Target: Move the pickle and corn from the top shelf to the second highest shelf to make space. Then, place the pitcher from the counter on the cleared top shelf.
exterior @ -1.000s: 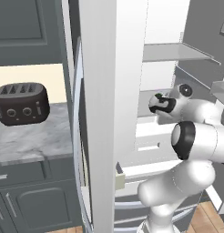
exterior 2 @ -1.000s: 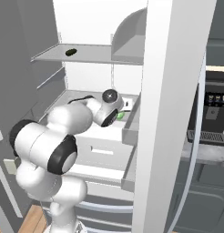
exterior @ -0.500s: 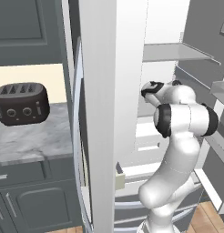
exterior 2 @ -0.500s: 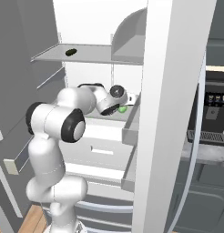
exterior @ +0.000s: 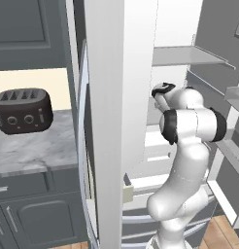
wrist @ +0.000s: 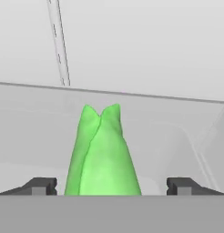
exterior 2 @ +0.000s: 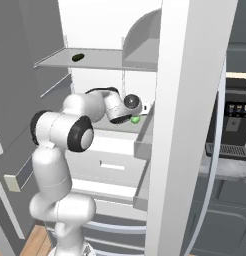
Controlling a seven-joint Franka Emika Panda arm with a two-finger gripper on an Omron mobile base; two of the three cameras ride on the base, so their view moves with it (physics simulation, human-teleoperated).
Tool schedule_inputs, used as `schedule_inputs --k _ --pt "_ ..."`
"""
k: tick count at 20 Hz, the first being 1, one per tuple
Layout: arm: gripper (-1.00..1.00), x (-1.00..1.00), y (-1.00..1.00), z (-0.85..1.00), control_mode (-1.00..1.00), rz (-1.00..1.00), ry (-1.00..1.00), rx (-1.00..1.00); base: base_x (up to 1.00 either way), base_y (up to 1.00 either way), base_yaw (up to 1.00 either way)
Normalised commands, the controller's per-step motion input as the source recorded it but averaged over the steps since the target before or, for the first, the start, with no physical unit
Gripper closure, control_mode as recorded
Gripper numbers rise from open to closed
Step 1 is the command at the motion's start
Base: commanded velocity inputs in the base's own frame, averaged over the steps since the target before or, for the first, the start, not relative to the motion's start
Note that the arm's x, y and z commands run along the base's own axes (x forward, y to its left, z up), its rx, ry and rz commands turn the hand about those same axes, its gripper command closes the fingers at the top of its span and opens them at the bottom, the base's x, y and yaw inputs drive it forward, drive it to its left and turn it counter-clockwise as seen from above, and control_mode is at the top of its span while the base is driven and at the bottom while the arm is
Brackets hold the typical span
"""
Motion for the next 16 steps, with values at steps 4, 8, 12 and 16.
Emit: schedule_inputs --k 4,8,12,16 --pt "-1.00 -0.02 0.34 0.85 -1.00 0.03 0.01 -0.04 0.00 0.00 0.00" --pt "-1.00 -0.39 0.40 0.63 -1.00 0.01 0.11 -0.09 0.00 0.00 0.00" --pt "-1.00 -0.72 0.07 0.59 -1.00 0.00 0.19 -0.04 0.00 0.00 0.00" --pt "-1.00 -0.96 0.05 0.51 -1.00 0.00 0.12 -0.05 0.00 0.00 0.00"
